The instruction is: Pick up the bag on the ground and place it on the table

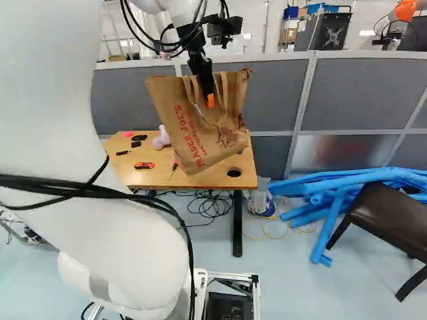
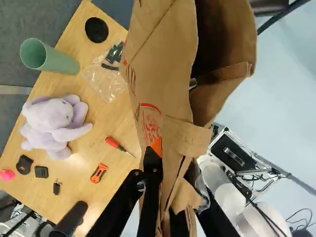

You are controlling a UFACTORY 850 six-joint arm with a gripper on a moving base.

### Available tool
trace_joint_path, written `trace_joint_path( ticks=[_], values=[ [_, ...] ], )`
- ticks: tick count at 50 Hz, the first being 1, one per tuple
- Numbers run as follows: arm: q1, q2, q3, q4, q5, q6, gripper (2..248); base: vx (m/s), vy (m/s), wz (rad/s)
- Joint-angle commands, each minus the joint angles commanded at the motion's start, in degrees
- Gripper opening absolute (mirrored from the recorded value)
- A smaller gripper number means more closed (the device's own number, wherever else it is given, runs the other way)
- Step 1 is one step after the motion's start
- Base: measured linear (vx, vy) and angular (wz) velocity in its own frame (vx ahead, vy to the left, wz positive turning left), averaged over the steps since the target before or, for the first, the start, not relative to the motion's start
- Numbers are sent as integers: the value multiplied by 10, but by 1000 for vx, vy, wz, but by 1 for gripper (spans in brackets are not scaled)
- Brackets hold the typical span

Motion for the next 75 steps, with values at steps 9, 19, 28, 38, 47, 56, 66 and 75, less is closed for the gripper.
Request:
trace_joint_path(
  ticks=[9,19,28,38,47,56,66,75],
  values=[
    [0,0,0,4,-7,55,21,0,0,0],
    [0,0,0,10,-10,114,21,0,0,0],
    [0,0,0,19,-11,169,21,0,0,0],
    [0,0,0,28,-11,229,21,0,0,0],
    [0,0,0,36,-11,283,21,0,0,0],
    [0,-1,1,44,-9,337,21,0,0,0],
    [0,-12,6,51,4,379,21,0,0,0],
    [0,-23,11,57,23,384,21,0,0,0]
  ],
)
